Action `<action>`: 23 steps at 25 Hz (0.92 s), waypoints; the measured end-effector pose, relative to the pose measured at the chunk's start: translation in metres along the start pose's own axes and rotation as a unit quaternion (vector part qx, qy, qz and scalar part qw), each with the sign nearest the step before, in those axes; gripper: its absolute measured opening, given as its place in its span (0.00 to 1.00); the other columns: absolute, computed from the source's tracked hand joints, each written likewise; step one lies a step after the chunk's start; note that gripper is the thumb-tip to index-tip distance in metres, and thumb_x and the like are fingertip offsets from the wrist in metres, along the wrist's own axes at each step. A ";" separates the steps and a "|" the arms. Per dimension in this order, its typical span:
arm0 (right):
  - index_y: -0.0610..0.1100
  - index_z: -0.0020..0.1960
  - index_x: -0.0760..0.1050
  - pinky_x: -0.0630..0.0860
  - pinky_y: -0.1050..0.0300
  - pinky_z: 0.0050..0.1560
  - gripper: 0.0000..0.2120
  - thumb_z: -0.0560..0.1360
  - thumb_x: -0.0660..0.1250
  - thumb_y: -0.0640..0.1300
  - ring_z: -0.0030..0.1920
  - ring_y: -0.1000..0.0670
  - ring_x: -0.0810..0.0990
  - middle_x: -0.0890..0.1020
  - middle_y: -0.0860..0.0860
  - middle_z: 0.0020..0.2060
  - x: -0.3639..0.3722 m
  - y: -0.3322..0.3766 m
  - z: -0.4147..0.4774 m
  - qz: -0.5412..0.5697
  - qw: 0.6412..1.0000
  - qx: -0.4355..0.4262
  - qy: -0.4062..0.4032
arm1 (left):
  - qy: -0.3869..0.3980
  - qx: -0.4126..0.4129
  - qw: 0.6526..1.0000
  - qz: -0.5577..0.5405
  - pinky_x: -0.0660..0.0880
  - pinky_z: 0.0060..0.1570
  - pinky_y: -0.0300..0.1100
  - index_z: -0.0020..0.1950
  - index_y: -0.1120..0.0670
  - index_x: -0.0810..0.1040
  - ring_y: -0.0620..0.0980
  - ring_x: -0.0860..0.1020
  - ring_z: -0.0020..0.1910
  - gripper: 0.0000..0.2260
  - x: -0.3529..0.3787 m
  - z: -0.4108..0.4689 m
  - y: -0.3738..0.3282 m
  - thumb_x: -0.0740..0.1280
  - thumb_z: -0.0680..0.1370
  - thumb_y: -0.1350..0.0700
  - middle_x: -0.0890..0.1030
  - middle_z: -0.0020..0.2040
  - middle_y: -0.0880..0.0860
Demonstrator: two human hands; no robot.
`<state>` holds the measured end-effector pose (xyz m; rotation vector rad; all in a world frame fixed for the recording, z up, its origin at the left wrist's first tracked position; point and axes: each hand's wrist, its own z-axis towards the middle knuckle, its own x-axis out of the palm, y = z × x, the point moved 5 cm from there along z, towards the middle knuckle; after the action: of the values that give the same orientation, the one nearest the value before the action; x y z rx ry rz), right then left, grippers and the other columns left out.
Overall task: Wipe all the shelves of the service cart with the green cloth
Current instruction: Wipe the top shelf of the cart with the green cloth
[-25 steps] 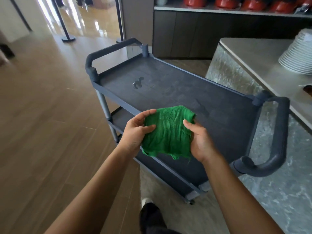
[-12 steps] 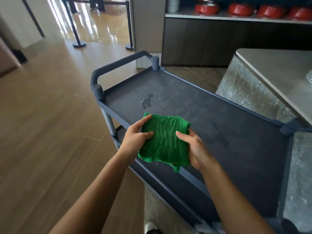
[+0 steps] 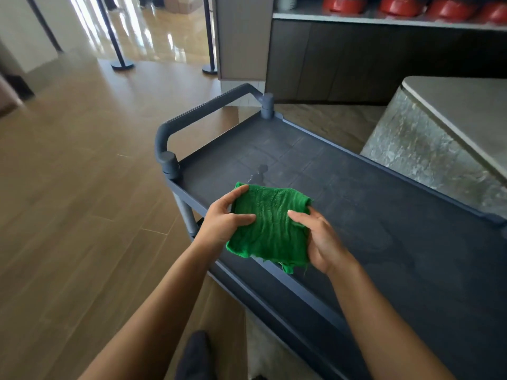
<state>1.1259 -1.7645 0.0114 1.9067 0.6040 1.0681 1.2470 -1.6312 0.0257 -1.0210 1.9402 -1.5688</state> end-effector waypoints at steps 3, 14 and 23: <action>0.41 0.62 0.75 0.80 0.47 0.45 0.15 0.75 0.65 0.39 0.53 0.40 0.82 0.82 0.39 0.54 0.019 -0.008 0.026 0.019 0.999 -0.009 -0.039 | 0.032 -0.012 0.999 0.017 0.78 0.56 0.52 0.57 0.40 0.78 0.55 0.79 0.56 0.26 -0.025 0.030 -0.011 0.71 0.70 0.70 0.78 0.61 0.53; 0.40 0.62 0.72 0.80 0.46 0.43 0.22 0.71 0.60 0.25 0.48 0.41 0.83 0.82 0.40 0.50 0.061 -0.026 0.092 0.004 0.987 -0.016 -0.161 | 0.169 0.050 0.952 0.251 0.71 0.63 0.42 0.74 0.44 0.65 0.47 0.71 0.65 0.37 -0.075 0.115 -0.033 0.72 0.70 0.68 0.67 0.71 0.47; 0.46 0.68 0.70 0.77 0.56 0.54 0.18 0.79 0.61 0.46 0.62 0.48 0.78 0.79 0.46 0.61 0.087 -0.030 0.139 0.089 0.993 -0.025 -0.070 | 0.203 0.129 0.838 0.491 0.74 0.51 0.41 0.79 0.49 0.50 0.53 0.73 0.65 0.38 -0.034 0.124 -0.043 0.62 0.73 0.65 0.45 0.79 0.45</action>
<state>1.2898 -1.7465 -0.0134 2.0011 0.3299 1.0392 1.3699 -1.6873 0.0318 0.4584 1.9016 -1.3663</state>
